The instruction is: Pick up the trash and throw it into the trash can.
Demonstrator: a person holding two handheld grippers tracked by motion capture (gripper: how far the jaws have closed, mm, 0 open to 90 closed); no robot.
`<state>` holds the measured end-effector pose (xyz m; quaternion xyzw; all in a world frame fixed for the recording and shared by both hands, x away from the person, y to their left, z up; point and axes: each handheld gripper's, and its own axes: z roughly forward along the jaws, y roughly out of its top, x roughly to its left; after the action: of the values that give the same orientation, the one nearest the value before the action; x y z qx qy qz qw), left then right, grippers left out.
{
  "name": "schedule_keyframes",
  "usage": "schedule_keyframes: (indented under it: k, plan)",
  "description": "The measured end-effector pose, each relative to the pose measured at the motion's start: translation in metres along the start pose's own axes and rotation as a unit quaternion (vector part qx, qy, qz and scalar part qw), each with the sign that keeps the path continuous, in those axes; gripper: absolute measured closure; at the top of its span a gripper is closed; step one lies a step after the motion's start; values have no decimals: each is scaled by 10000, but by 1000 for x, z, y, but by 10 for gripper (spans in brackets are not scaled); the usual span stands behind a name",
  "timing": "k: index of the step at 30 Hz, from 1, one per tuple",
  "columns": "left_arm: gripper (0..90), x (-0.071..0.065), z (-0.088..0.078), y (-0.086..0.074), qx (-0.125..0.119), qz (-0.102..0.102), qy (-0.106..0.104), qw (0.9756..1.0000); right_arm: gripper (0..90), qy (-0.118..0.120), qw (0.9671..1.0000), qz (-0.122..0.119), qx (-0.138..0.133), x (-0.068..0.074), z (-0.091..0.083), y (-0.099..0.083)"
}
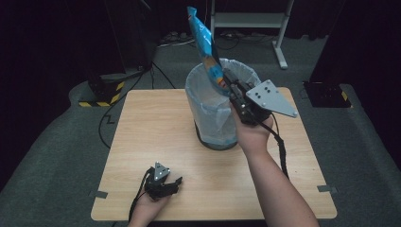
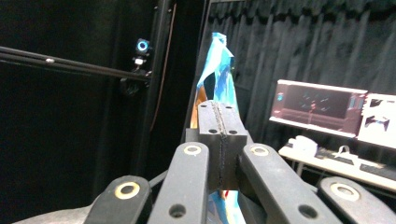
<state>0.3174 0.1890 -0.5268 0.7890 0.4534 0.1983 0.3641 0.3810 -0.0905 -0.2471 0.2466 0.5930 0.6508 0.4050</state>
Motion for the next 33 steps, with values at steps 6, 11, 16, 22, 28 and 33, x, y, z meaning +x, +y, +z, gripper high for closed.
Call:
schedule_keyframes:
  k: [6,11,16,22,28,33]
  plan:
    - [344,0,0,0,-3,-10,-3,10000,900,155,9997,85,158,11,13,-16]
    - [344,0,0,0,-2,-7,-1,10000,900,250,9991,183,292,11,20,-26]
    - [344,0,0,0,-12,-8,14,10000,900,281,9984,220,443,9,27,-34]
    - [344,0,0,0,-2,-23,1,10000,900,121,9963,326,791,-3,33,-46]
    - [343,0,0,0,13,-4,-12,10000,892,-66,9938,485,996,-15,33,-56]
    - [344,0,0,0,20,5,-13,10000,754,-122,9922,639,1067,-22,29,-59]
